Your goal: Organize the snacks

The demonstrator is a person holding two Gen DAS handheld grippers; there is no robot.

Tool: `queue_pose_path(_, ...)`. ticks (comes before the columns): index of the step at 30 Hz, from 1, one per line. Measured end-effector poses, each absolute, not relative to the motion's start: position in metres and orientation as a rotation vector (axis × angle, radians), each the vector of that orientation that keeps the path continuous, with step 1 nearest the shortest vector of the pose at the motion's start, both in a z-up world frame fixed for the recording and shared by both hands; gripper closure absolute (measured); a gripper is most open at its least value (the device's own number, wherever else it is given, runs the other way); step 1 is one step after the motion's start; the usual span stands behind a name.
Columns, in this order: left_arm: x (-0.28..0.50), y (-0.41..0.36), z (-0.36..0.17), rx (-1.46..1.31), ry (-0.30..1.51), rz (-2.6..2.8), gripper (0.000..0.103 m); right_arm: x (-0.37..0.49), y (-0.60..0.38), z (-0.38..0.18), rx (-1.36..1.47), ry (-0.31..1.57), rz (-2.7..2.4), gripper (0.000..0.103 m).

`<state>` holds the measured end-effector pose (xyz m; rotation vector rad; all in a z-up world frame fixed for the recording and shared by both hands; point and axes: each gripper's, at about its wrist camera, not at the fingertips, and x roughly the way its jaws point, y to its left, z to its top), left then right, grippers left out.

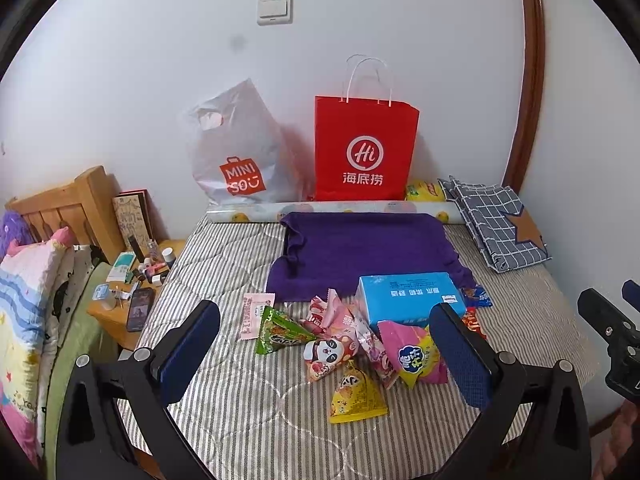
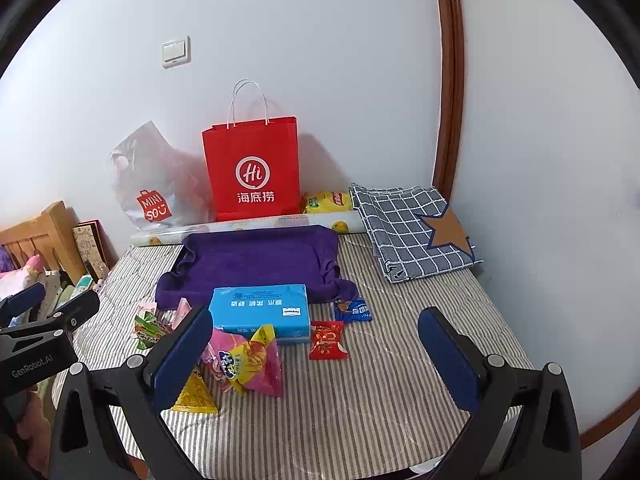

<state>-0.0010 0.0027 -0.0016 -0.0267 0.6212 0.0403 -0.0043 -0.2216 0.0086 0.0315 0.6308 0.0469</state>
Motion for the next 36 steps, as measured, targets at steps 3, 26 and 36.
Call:
queue_pose_path(3,-0.001,0.002,-0.001,-0.031,0.623,0.037,0.000,-0.005,-0.223,0.008,0.041,0.632,0.047,0.000)
queue_pose_path(26,0.005,0.006,-0.003,-0.042,0.638,0.014,0.000,-0.001,-0.224,0.006,0.061,0.654,0.058,0.000)
queue_pose_path(36,0.010,0.004,0.000,-0.041,0.640,-0.007,0.000,0.005,-0.221,0.013,0.052,0.651,0.053,0.000)
